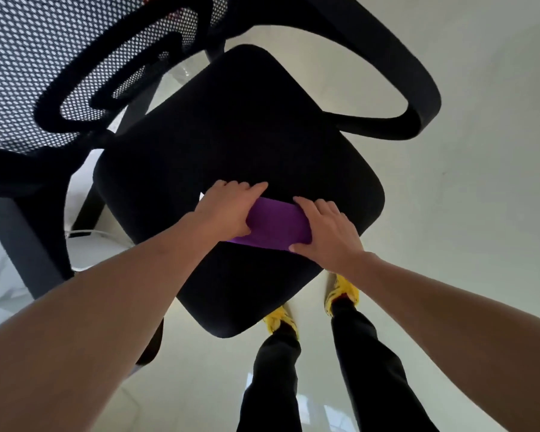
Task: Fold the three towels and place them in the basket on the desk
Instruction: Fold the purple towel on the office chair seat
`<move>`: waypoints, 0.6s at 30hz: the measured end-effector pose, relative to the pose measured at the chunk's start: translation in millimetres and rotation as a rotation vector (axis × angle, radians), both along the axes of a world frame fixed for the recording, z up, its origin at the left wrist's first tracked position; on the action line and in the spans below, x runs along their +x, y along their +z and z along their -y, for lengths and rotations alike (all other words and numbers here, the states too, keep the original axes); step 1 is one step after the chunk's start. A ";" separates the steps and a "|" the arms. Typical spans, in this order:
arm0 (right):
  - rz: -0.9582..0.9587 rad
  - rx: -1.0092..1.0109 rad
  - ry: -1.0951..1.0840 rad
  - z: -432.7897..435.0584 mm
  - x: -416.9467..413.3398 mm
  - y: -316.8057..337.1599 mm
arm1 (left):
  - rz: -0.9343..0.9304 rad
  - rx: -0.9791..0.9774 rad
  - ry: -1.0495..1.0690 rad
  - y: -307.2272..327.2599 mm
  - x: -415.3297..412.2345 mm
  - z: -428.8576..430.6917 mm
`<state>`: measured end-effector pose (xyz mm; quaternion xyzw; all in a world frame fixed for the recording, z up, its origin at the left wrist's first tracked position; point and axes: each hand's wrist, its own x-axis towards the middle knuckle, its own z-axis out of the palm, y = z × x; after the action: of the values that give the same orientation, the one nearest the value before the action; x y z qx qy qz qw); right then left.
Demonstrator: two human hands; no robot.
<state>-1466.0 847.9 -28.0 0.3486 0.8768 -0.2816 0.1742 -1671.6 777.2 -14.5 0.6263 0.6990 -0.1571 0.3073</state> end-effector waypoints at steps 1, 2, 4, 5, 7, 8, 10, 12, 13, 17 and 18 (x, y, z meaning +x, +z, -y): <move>-0.025 0.016 -0.001 3.4 2.0 0.6 | 0.004 0.004 0.011 2.0 3.7 2.0; -0.050 0.028 0.001 5.8 5.0 1.5 | 0.004 0.003 0.022 5.6 6.7 4.6; -0.092 0.027 0.001 7.0 16.9 9.0 | -0.010 -0.019 0.014 17.0 15.7 7.4; -0.110 0.020 0.000 6.8 24.4 14.4 | -0.009 -0.029 0.003 24.4 22.0 8.4; -0.138 0.018 -0.012 1.3 44.3 32.4 | -0.005 -0.005 -0.029 44.3 41.1 5.9; -0.151 0.023 -0.025 -2.1 54.5 42.9 | 0.000 0.021 -0.033 56.0 52.4 3.5; -0.165 0.024 -0.079 -15.5 82.6 70.0 | 0.016 0.078 -0.044 83.8 80.0 -9.1; -0.161 0.031 -0.122 -31.4 109.6 96.4 | 0.035 0.112 -0.050 111.7 105.7 -23.5; -0.163 0.042 -0.149 -45.5 129.6 116.8 | 0.046 0.133 -0.067 132.0 122.8 -39.2; -0.202 0.144 -0.219 -99.0 206.3 187.4 | 0.057 0.208 -0.139 202.9 189.2 -104.4; -0.204 0.165 -0.227 -110.2 218.1 198.1 | 0.055 0.228 -0.152 214.2 199.3 -118.5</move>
<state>-1247.9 958.1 170.1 0.4283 0.8649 -0.2608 0.0221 -1472.3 895.7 199.7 0.7123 0.6544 -0.0821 0.2402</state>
